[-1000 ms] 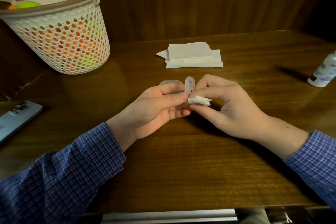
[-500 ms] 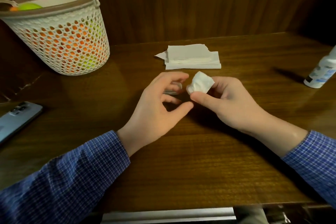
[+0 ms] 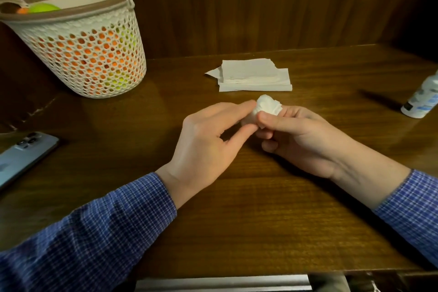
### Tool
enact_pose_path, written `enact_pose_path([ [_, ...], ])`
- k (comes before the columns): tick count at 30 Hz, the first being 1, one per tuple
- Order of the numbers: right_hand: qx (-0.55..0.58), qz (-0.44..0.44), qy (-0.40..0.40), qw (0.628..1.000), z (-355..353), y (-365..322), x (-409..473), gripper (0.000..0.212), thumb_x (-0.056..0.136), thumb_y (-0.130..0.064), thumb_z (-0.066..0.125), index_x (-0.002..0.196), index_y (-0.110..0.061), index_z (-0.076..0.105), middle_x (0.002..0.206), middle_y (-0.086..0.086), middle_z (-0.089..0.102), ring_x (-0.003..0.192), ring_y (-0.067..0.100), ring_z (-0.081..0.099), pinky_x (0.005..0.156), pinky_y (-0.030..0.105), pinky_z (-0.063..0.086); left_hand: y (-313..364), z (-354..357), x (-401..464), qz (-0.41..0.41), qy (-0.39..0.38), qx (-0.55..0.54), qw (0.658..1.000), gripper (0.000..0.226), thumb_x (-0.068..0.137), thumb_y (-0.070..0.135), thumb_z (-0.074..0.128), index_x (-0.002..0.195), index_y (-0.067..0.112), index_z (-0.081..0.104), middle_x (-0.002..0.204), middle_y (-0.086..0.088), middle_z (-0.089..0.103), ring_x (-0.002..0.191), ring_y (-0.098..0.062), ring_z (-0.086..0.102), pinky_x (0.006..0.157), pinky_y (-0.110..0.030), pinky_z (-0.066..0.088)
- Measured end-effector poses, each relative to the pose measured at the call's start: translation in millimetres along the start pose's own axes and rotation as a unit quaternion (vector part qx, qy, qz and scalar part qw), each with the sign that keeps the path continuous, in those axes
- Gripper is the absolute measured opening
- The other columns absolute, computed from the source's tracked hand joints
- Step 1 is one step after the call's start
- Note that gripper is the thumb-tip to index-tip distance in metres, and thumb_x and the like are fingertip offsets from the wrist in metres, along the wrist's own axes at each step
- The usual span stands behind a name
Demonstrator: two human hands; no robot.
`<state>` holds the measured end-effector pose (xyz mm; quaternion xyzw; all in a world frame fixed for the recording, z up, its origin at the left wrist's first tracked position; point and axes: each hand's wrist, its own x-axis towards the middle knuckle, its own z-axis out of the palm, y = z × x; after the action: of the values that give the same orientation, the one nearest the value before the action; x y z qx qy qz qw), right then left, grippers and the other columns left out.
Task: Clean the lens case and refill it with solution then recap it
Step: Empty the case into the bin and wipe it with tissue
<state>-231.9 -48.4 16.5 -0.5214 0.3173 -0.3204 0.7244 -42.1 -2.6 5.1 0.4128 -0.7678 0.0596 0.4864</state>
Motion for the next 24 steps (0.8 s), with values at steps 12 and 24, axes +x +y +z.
enact_pose_path([
  [12, -0.049, -0.029, 0.035, 0.998, -6, 2, -2, 0.034, 0.085, -0.022, 0.070, 0.109, 0.002, 0.073, 0.082, 0.010, 0.068, 0.076, 0.014, 0.058, 0.070, 0.029, 0.041, 2, 5, 4, -0.322, -0.045, -0.261, 0.909, 0.039, 0.086, 0.006, 0.079, 0.123, 0.016, 0.072, 0.102, 0.009, 0.079, 0.093, -0.005, 0.077, 0.077, -0.020, 0.061],
  [24, -0.559, -0.372, -0.024, 0.741, -20, 1, -5, 0.021, 0.098, -0.015, 0.064, 0.111, -0.015, 0.080, 0.098, 0.004, 0.065, 0.091, 0.026, 0.058, 0.075, 0.040, 0.048, -26, -16, 14, -0.509, -0.305, -0.586, 0.552, 0.027, 0.095, 0.017, 0.064, 0.117, 0.005, 0.074, 0.090, -0.009, 0.072, 0.080, -0.014, 0.070, 0.067, -0.023, 0.059],
])
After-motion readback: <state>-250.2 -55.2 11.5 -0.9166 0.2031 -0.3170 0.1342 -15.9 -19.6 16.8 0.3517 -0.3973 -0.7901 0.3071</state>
